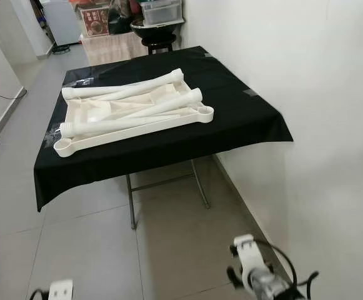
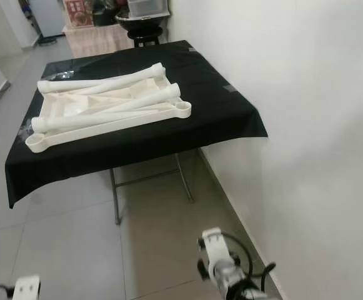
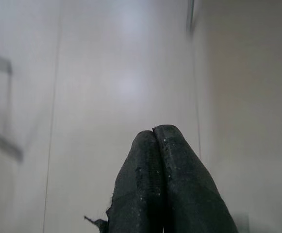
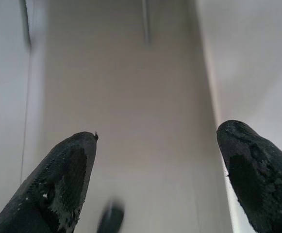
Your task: Building children table
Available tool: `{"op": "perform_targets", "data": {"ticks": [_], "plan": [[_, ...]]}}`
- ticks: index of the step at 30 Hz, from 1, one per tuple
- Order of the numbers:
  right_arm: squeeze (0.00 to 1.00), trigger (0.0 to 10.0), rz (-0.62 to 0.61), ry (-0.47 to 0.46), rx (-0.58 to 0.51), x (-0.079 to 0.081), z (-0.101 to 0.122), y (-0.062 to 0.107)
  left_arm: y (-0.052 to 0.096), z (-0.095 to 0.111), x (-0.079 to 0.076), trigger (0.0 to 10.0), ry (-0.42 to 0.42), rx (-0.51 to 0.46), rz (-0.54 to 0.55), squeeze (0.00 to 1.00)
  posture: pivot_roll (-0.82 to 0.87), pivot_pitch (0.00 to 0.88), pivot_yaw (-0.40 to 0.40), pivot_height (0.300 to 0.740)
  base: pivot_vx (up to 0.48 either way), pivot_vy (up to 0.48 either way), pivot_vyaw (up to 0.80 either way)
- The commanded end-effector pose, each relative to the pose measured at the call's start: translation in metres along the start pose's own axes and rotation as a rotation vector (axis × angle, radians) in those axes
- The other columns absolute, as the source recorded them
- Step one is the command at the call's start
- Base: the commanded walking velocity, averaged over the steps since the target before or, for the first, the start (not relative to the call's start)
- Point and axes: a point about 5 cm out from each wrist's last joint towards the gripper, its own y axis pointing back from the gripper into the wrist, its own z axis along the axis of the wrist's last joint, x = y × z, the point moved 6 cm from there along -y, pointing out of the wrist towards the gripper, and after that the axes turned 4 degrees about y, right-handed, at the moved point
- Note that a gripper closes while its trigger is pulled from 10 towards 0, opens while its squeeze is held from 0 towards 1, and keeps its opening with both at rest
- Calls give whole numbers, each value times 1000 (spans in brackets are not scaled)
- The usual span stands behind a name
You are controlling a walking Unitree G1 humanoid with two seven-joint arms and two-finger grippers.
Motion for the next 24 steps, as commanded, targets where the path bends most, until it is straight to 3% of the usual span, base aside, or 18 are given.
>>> {"op": "perform_targets", "data": {"ticks": [1,2,4,6,7,9,11,14,18,19,20,21,22,24], "plan": [[0,10000,10,-20,-68,-5,16,0,-2,26,11,10000,8,-108,18,0,-22,0,35,740,0,0,0],[0,10000,10,-20,-68,-5,16,0,-2,26,11,10000,8,-108,18,0,-22,0,35,740,0,0,0],[0,10000,20,19,-121,-7,30,0,-2,51,7,10000,11,-212,-5,0,-20,0,27,740,0,0,0],[0,10000,25,27,-137,-6,34,0,-1,59,5,10000,10,-245,-13,0,-20,0,27,740,0,0,0],[0,10000,42,22,-202,-6,52,2,3,82,0,10000,2,-350,-33,0,-28,0,25,740,0,0,0],[0,10000,49,40,-279,-9,68,5,11,104,-6,10000,18,-458,-41,0,-26,0,26,740,0,0,0],[0,10000,49,47,-297,-10,72,5,13,109,-7,10000,26,-481,-42,0,-26,0,26,740,0,0,0],[0,10000,34,62,-474,-21,97,19,36,126,-29,10000,55,-599,-65,0,-49,0,41,740,0,0,0],[0,10000,38,63,-511,-22,102,22,42,128,-33,10000,60,-615,-74,0,-49,0,41,740,0,0,0],[0,10000,59,72,-566,-19,106,30,49,129,-43,10000,44,-627,-135,0,-53,0,44,740,0,0,0],[0,10000,116,84,-664,-8,114,47,64,130,-59,10000,51,-656,-215,0,-58,0,45,740,0,0,0],[0,10000,116,84,-664,-8,114,47,64,130,-59,10000,51,-656,-215,0,-58,0,45,740,0,0,0],[0,10000,144,92,-708,0,118,57,72,128,-69,10000,64,-659,-251,0,-61,0,42,740,0,0,0],[0,10000,144,92,-708,0,118,57,72,128,-69,10000,64,-659,-251,0,-61,0,42,740,0,0,0]]}}
